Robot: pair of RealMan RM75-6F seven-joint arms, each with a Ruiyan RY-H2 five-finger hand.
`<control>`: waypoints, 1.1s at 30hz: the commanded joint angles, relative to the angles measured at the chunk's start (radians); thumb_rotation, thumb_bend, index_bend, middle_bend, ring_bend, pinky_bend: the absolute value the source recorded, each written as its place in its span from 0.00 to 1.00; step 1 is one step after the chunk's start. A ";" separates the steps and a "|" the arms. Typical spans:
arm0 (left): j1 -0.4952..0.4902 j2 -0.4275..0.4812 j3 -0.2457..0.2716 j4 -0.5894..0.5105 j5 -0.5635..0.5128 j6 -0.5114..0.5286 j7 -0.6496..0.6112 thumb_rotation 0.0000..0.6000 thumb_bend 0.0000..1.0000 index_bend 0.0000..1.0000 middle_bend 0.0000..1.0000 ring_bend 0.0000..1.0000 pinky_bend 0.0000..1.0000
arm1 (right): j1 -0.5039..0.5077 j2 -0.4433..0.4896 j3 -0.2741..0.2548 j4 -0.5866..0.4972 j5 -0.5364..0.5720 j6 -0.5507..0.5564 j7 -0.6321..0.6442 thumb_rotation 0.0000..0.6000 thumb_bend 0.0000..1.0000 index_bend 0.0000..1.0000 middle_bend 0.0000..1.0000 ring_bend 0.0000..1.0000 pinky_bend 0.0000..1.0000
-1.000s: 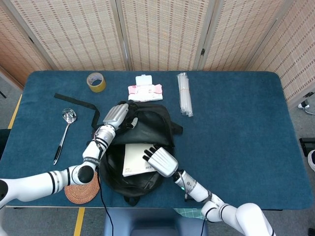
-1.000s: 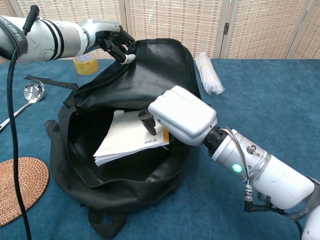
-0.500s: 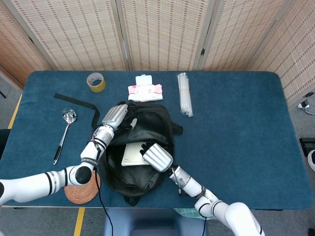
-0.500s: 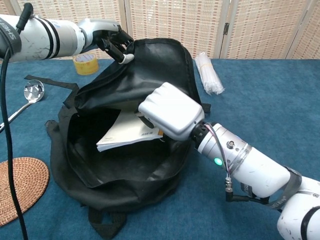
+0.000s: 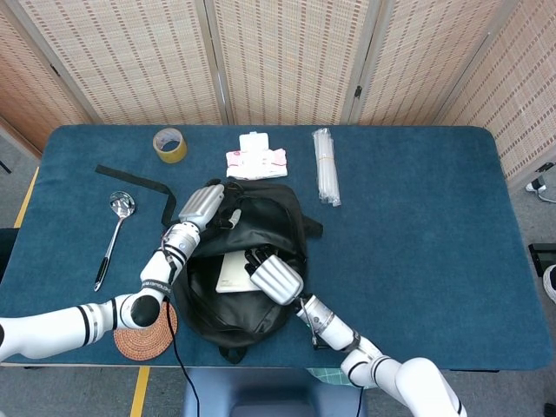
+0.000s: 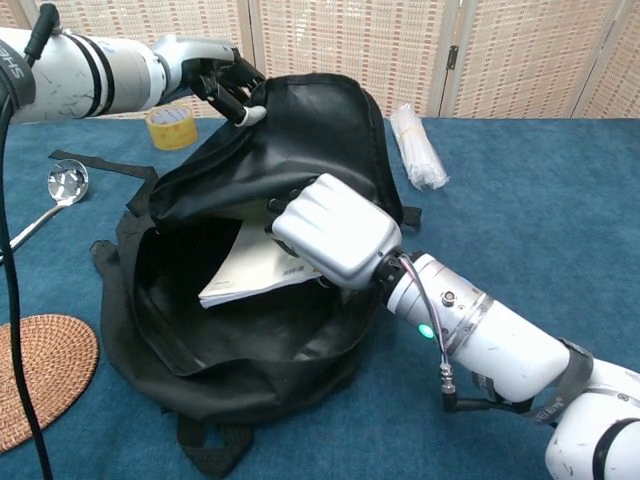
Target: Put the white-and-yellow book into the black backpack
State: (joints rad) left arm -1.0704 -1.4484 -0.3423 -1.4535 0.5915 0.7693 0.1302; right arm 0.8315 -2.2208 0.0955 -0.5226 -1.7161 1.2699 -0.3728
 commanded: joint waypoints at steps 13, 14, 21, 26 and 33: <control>-0.003 0.009 0.008 -0.035 -0.021 0.030 0.024 1.00 0.58 0.54 0.29 0.23 0.08 | -0.131 0.218 -0.073 -0.380 0.005 0.072 -0.112 1.00 0.23 0.00 0.11 0.23 0.16; -0.002 0.010 0.009 -0.038 -0.021 0.031 0.025 1.00 0.58 0.54 0.29 0.23 0.08 | -0.138 0.239 -0.081 -0.411 0.000 0.078 -0.120 1.00 0.23 0.00 0.11 0.23 0.16; 0.014 0.034 0.018 -0.081 -0.006 0.043 0.027 1.00 0.56 0.47 0.27 0.21 0.08 | -0.217 0.441 -0.157 -0.663 -0.041 0.129 -0.190 1.00 0.23 0.00 0.12 0.24 0.16; 0.041 0.071 0.029 -0.137 0.037 0.041 0.011 1.00 0.46 0.32 0.23 0.18 0.06 | -0.284 0.589 -0.206 -0.807 -0.071 0.188 -0.215 1.00 0.23 0.02 0.15 0.25 0.17; 0.113 0.133 0.044 -0.215 0.154 0.086 -0.037 1.00 0.43 0.26 0.20 0.17 0.05 | -0.360 0.732 -0.235 -0.877 -0.084 0.260 -0.160 1.00 0.23 0.09 0.19 0.29 0.23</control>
State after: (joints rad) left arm -0.9800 -1.3346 -0.3066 -1.6484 0.7177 0.8380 0.1077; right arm 0.4968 -1.5196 -0.1281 -1.3788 -1.7944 1.5062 -0.5509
